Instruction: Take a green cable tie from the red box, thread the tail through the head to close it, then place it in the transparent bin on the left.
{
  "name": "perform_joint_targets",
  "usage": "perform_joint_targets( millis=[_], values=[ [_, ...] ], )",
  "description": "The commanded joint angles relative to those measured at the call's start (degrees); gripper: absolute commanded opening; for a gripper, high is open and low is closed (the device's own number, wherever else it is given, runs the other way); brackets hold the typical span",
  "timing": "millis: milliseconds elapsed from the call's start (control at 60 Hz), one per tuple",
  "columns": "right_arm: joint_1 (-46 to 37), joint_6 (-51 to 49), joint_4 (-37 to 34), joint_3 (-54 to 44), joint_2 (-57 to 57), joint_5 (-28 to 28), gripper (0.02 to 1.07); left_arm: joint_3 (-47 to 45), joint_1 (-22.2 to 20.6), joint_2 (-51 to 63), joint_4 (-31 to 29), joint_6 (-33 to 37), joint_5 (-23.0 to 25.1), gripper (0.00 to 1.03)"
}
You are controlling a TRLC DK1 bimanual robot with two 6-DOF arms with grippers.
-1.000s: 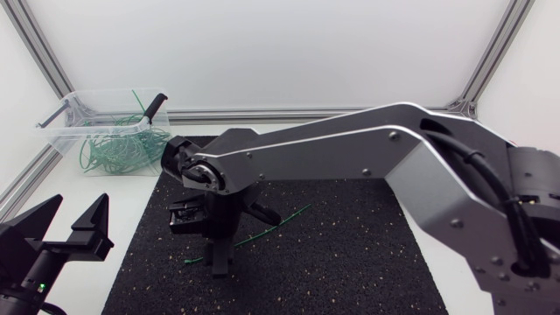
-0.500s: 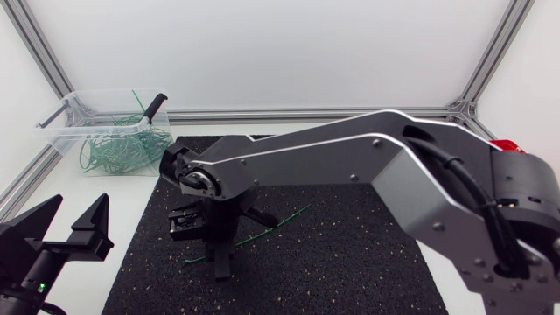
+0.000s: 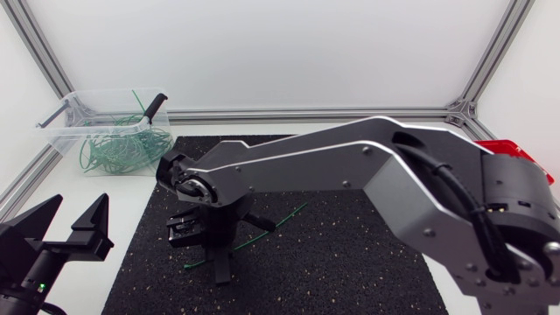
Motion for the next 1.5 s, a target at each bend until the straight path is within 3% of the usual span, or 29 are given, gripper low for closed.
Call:
perform_joint_targets(
  millis=[0,550,783,950,1167,1267,1483],
  values=[
    [0.38,-1.12,1.88,-2.45,1.10,1.91,0.08,-2.35,0.76,-0.41,-1.06,-0.79,0.08,0.99],
    [-6.03,1.87,1.17,-13.61,-20.87,2.62,0.08,-1.47,1.73,-0.41,1.13,1.58,0.34,0.97],
    [-11.13,5.56,-0.41,-18.62,-32.56,-1.25,0.08,2.92,1.20,1.26,0.52,2.37,0.52,0.97],
    [-13.77,8.02,-1.20,-20.29,-38.98,-4.50,0.08,9.43,0.94,9.52,-0.36,2.73,1.66,0.97],
    [-19.48,12.33,-0.94,-19.41,-43.46,-12.32,0.08,20.15,1.02,19.81,-5.37,2.73,6.14,0.96],
    [-22.38,13.56,-0.85,-19.15,-44.25,-18.30,0.08,26.13,1.29,25.17,-9.33,4.92,10.18,0.93],
    [-24.14,16.28,-0.50,-19.15,-46.19,-24.80,0.08,34.30,0.23,32.29,-11.00,5.71,17.92,0.90]
  ],
)
